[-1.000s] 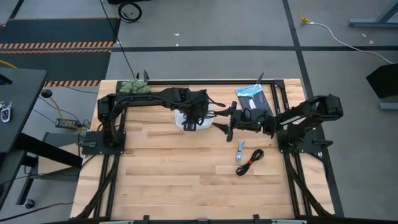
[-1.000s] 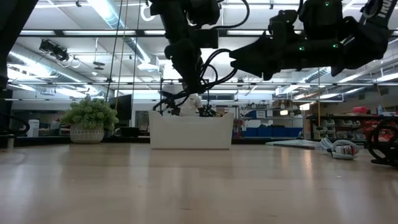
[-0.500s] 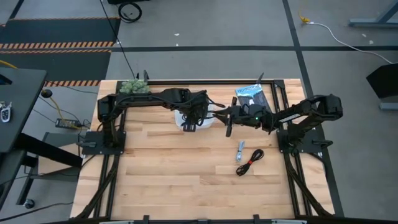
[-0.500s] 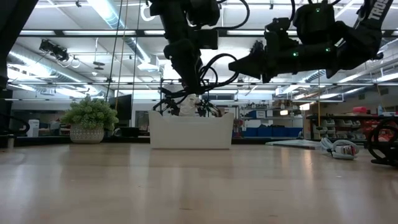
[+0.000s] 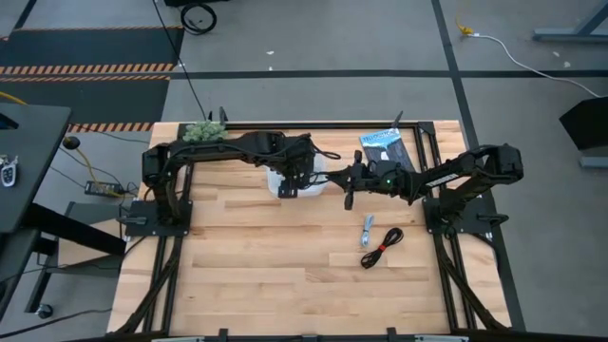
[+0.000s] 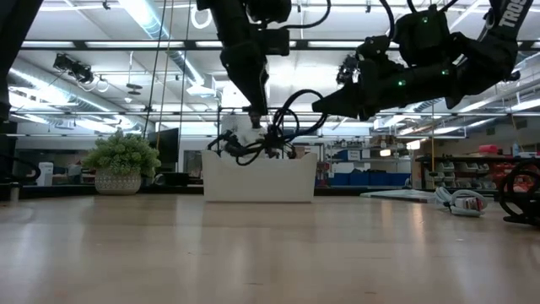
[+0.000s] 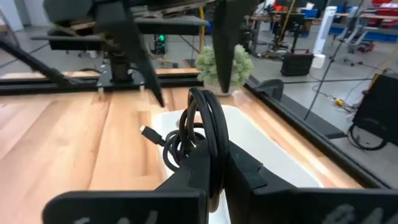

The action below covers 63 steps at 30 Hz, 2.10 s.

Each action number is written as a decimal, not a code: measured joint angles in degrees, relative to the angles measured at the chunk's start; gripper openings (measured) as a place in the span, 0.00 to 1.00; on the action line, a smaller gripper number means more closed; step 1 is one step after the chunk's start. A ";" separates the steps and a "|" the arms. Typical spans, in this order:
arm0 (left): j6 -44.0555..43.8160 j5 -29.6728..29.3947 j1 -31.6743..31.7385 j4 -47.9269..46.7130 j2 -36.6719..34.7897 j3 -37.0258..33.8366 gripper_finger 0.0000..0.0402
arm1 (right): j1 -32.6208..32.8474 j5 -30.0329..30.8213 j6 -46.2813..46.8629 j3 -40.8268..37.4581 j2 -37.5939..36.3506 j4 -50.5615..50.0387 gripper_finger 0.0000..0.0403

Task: Pick and place USB-C Cables
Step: Put the left black charger cable into the white bin, then put the black charger cable into the white bin

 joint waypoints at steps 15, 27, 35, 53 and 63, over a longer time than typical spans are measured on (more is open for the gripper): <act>0.53 -1.07 -0.02 -3.67 -0.36 0.00 0.72 | 0.94 6.01 0.55 4.38 11.22 9.43 0.08; -1.53 -1.07 -0.02 -5.98 -0.38 0.00 0.72 | 0.97 6.33 2.41 11.27 21.87 10.35 0.10; -2.95 -1.05 -0.02 -7.09 -0.40 0.00 0.72 | 0.19 6.09 4.77 11.27 17.51 -4.05 0.24; -4.24 1.19 -0.04 -6.68 -0.40 0.00 0.72 | 0.27 -2.37 8.14 11.25 -5.65 -41.10 0.47; -5.70 4.88 -0.08 -4.17 -0.40 0.00 0.72 | 9.97 -5.55 24.48 11.23 -14.05 -67.08 0.47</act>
